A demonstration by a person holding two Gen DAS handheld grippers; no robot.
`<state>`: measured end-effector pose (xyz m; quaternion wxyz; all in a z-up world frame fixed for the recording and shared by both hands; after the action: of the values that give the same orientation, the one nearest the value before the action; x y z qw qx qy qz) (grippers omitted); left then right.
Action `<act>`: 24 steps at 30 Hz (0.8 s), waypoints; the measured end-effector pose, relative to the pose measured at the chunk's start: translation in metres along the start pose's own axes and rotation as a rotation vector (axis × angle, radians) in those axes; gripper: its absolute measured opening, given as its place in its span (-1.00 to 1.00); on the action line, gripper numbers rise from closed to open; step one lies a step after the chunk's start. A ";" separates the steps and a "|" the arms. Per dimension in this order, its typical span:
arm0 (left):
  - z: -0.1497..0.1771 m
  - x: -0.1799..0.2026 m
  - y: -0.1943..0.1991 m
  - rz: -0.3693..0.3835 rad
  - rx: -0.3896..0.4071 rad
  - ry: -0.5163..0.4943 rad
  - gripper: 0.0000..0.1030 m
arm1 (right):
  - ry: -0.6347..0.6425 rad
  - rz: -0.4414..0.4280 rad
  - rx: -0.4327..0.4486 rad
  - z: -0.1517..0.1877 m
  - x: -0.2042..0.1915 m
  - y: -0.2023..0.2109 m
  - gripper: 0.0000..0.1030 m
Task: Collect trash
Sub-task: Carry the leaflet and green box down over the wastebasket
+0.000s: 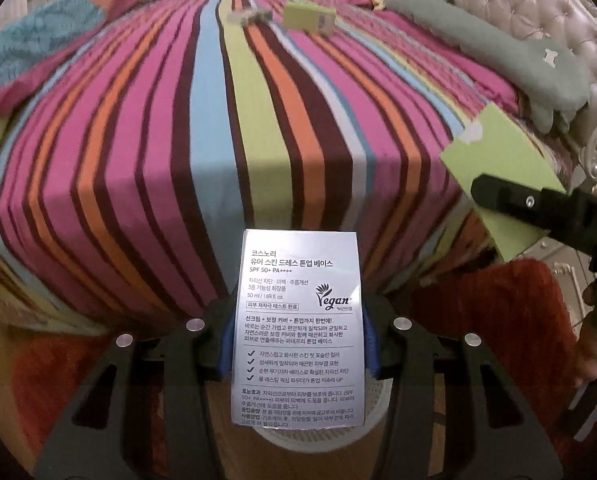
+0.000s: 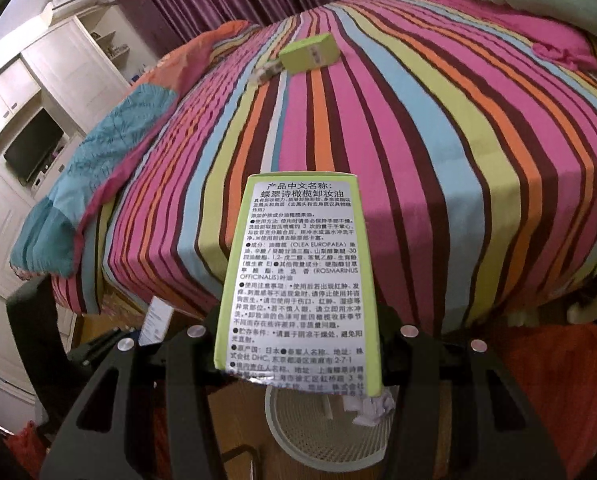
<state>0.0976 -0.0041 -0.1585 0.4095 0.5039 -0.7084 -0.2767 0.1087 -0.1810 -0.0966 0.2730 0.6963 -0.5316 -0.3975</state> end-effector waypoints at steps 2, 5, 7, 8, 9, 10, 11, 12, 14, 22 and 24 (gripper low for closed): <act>0.009 0.001 -0.007 -0.005 -0.023 0.004 -0.08 | -0.006 0.009 -0.023 0.009 0.001 -0.004 -0.07; 0.019 -0.001 -0.015 0.005 -0.056 0.035 -0.08 | -0.017 0.024 -0.063 0.023 0.003 -0.013 -0.07; 0.026 -0.003 -0.021 0.007 -0.079 0.057 -0.08 | -0.019 0.039 -0.091 0.033 0.005 -0.019 -0.07; 0.029 -0.004 -0.023 0.002 -0.089 0.059 -0.08 | -0.020 0.045 -0.107 0.037 0.006 -0.023 -0.07; 0.033 -0.005 -0.027 -0.007 -0.106 0.064 -0.08 | -0.024 0.051 -0.127 0.042 0.007 -0.027 -0.07; 0.036 -0.006 -0.029 -0.007 -0.115 0.070 -0.08 | -0.027 0.054 -0.142 0.046 0.007 -0.031 -0.07; 0.038 -0.006 -0.031 -0.006 -0.125 0.079 -0.08 | -0.030 0.058 -0.160 0.050 0.008 -0.035 -0.07; 0.040 -0.007 -0.034 -0.004 -0.139 0.092 -0.08 | -0.031 0.063 -0.181 0.056 0.008 -0.040 -0.07; 0.045 -0.009 -0.037 -0.001 -0.155 0.105 -0.08 | -0.031 0.070 -0.218 0.066 0.008 -0.048 -0.07; 0.060 -0.008 -0.056 0.008 -0.239 0.132 -0.08 | -0.027 0.097 -0.329 0.084 0.008 -0.072 -0.07; 0.065 -0.009 -0.061 0.012 -0.260 0.142 -0.08 | -0.030 0.102 -0.348 0.087 0.008 -0.077 -0.07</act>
<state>0.0734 -0.0178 -0.2433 0.5222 0.4608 -0.6387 -0.3271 0.0762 -0.1633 -0.2071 0.4011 0.6046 -0.4935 -0.4796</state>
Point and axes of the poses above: each gripper's, at about its wrist camera, not at the fingertips, and y roughly against the way its jaws point, x to its right, z to its underside, the point moved 6 cm from there along -y, roughly the way its jaws point, and after that the axes turned 9 degrees about z, right-handed, at the moved point
